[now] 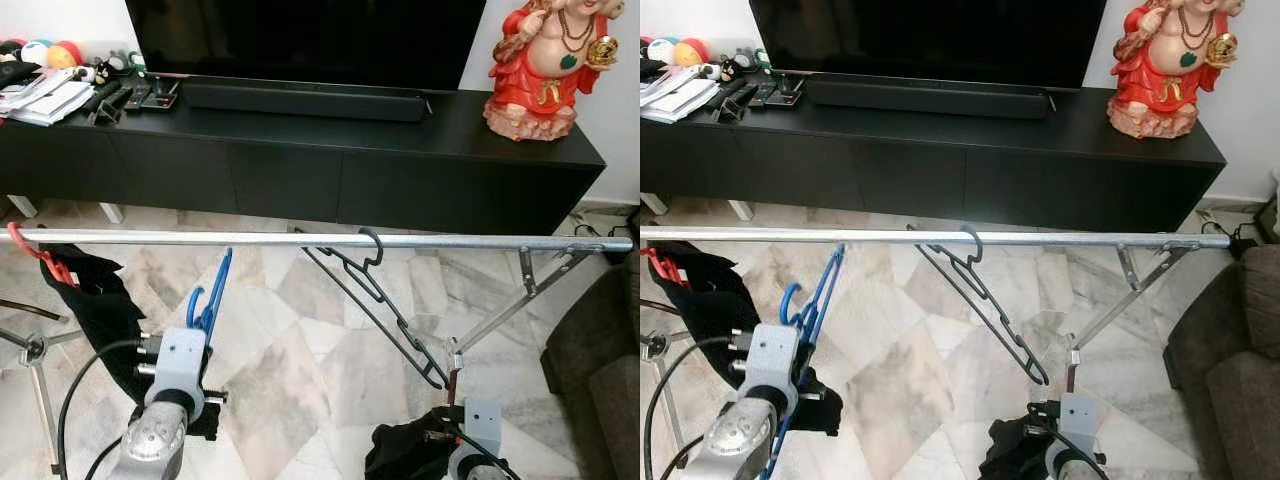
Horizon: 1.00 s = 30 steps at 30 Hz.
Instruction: Hang hanger
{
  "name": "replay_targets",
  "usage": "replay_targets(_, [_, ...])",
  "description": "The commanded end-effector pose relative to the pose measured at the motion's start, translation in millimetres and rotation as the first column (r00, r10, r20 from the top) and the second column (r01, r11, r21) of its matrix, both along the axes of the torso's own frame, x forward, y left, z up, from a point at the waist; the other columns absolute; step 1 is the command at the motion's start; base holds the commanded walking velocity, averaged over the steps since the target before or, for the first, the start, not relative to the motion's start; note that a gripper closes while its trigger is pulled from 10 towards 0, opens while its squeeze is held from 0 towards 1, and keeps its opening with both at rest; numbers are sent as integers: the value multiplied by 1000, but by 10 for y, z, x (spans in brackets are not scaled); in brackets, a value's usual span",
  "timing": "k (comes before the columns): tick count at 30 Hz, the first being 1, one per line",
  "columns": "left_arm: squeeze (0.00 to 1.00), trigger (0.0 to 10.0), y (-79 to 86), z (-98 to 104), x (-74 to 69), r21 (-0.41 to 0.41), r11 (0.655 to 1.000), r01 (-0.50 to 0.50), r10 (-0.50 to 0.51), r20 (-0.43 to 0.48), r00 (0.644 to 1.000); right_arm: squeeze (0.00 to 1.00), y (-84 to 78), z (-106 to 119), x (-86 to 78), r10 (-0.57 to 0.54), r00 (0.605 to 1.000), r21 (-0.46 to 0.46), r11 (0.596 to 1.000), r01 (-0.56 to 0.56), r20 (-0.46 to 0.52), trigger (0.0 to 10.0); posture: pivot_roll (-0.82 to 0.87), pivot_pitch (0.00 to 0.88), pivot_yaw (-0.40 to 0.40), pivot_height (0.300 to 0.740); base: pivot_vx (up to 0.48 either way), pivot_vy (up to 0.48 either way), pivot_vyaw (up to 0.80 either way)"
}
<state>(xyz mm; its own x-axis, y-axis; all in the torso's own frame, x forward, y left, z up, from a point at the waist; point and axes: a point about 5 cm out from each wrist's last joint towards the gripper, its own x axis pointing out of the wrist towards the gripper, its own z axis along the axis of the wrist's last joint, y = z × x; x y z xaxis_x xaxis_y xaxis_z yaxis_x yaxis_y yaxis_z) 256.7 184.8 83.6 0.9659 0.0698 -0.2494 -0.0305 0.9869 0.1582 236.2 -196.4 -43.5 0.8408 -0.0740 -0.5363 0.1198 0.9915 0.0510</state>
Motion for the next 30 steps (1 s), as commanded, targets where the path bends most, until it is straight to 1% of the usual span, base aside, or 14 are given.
replay_targets(1, [0,10000,-6,76,21,-3,1000,6,-5,31,1000,0,-32,-33,-50,-25,999,2,1000,25,-20,10000,9,146,-5,740,0,0,0])
replay_targets(7, [0,10000,-45,110,29,-8,999,35,-34,39,999,0,-35,-60,-86,-44,998,8,999,44,-34,10000,4,141,4,740,0,243,0])
replay_targets(11, [0,10000,-81,99,-3,-16,999,52,-51,36,998,0,-29,-65,-91,-51,998,11,999,51,-37,10000,5,136,7,740,0,0,0])
replay_targets(18, [0,10000,-97,105,-20,-16,998,63,-63,39,997,0,-17,-69,-94,-60,998,22,998,61,-36,10000,10,127,7,740,-228,310,0])
replay_targets(24, [0,10000,-112,119,-5,2,997,81,-81,44,996,0,-11,-72,-99,-59,998,26,998,60,-35,10000,8,127,9,740,0,0,-383])
replay_targets(30, [0,10000,-161,129,-4,-3,994,106,-105,52,993,0,-17,-72,-105,-59,998,18,998,59,-33,10000,8,132,7,740,0,0,0])
